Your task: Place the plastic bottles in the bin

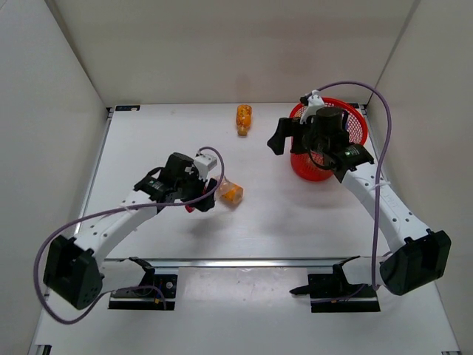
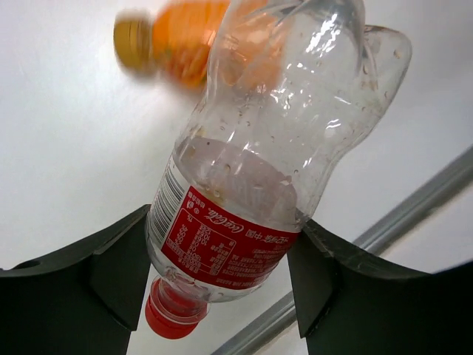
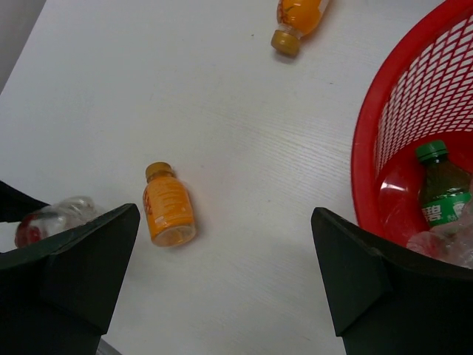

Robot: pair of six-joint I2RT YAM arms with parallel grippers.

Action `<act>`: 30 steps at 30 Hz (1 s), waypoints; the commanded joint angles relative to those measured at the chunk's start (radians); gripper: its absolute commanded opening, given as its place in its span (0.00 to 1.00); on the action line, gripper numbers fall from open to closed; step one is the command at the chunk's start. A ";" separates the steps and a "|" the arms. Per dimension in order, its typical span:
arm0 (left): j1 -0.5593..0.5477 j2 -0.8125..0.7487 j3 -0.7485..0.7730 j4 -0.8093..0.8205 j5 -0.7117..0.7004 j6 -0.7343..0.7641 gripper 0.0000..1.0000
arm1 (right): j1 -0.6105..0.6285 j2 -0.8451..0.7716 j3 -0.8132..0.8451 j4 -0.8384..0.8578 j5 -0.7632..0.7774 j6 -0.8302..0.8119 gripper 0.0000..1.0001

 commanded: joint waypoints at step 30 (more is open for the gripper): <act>0.066 -0.095 0.017 0.560 0.522 -0.460 0.17 | 0.000 -0.238 -0.366 0.515 -0.547 0.282 1.00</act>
